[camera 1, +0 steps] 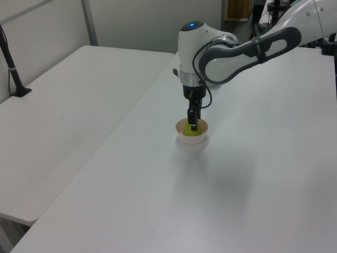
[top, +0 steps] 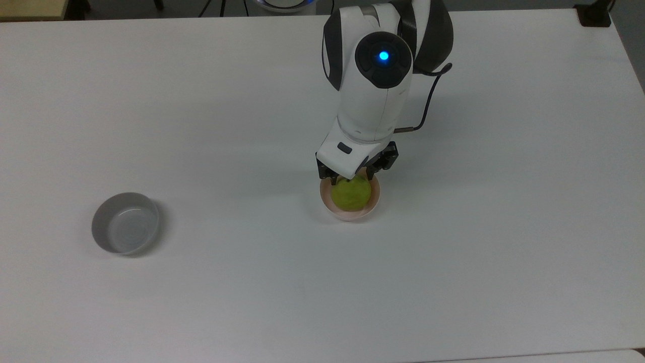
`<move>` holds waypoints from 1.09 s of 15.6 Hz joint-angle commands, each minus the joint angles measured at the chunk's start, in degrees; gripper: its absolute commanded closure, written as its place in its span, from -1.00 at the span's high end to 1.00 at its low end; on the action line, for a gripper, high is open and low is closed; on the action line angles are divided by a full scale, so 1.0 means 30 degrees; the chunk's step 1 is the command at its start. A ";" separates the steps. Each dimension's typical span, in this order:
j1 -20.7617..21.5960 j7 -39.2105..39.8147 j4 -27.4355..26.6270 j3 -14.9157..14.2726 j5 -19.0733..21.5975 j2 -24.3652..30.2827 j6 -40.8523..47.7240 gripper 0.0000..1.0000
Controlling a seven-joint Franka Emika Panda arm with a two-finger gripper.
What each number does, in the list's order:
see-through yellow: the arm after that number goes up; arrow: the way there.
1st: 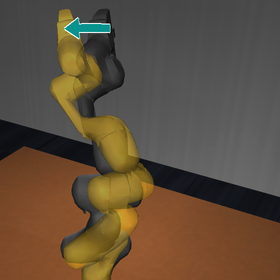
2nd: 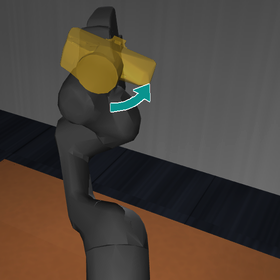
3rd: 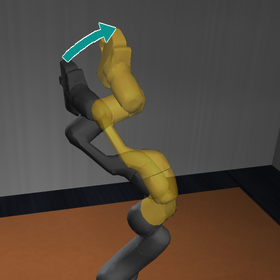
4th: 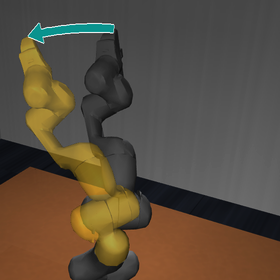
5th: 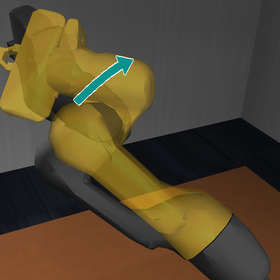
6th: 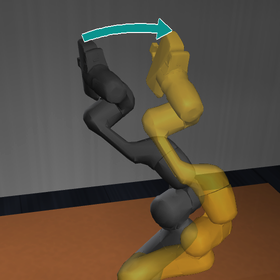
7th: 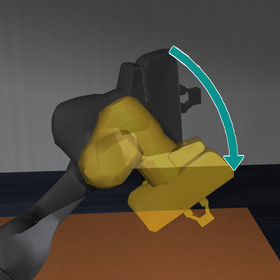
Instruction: Place the pear in the bowl
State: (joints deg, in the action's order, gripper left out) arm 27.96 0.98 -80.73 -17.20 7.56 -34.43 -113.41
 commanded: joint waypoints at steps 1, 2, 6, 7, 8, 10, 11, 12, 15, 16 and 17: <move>0.0114 -0.0208 0.0076 -0.0274 0.0174 0.1044 0.0185 1.00; 0.0056 -0.0208 0.0047 -0.0274 0.0174 0.1424 0.0562 1.00; -0.1289 -0.0411 0.0076 -0.0187 0.0029 0.3386 0.3342 1.00; -0.1843 -0.0500 0.0047 -0.0041 -0.0292 0.3942 0.4103 1.00; -0.2632 -0.0501 0.0046 0.0483 -0.0701 0.4557 0.4894 1.00; -0.4680 -0.0472 -0.0215 0.1946 -0.1609 0.5846 0.6214 1.00; -0.5503 -0.0384 -0.0565 0.2446 -0.2019 0.6403 0.6568 1.00; -0.6207 -0.0326 -0.0917 0.2741 -0.2284 0.6931 0.6775 1.00; -0.8259 -0.0092 -0.1534 0.3386 -0.2521 0.8046 0.6952 1.00; -0.8787 0.0228 -0.1681 0.3446 -0.2550 0.8310 0.7011 1.00; -0.9111 0.0580 -0.1798 0.3447 -0.2580 0.8429 0.7012 1.00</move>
State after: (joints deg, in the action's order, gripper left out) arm 4.51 1.03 -81.97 -8.88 0.89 -12.94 -92.66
